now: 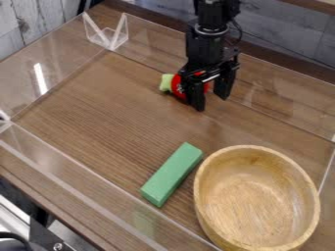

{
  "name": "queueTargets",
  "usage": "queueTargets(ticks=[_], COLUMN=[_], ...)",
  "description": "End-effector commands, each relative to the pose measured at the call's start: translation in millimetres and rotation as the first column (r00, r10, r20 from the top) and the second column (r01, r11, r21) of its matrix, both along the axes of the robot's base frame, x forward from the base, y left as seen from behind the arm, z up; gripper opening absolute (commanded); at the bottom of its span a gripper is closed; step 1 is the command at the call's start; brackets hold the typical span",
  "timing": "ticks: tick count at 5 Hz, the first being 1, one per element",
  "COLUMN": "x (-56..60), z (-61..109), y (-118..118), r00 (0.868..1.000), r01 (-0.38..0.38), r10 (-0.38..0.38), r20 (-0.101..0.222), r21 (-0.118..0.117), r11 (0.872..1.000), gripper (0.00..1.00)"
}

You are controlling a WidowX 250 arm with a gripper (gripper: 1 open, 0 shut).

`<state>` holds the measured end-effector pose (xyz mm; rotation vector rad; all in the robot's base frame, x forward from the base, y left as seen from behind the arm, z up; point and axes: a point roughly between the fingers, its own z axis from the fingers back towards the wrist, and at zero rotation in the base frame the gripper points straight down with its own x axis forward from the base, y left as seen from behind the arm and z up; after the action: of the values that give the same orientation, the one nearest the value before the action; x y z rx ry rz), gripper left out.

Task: Move the red fruit to the left

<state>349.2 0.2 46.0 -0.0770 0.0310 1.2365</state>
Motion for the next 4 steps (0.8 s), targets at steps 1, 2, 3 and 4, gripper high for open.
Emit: queueTargets(ticks=[1, 2, 3, 4], x=[5.2, 2.5, 3.0, 3.7], z=[21.5, 23.3, 26.9, 30.8], y=[-4.7, -7.1, -6.5, -5.7], r00=[0.998, 0.998, 0.998, 0.998], r01=[-0.009, -0.023, -0.002, 0.019], r10=[0.009, 0.022, 0.0, -0.02], r20=[0.062, 0.061, 0.06, 0.059], r21=[0.01, 0.016, 0.021, 0.025], r11=[1.0, 1.0, 1.0, 1.0], gripper=[0.0, 0.0, 0.0, 0.0])
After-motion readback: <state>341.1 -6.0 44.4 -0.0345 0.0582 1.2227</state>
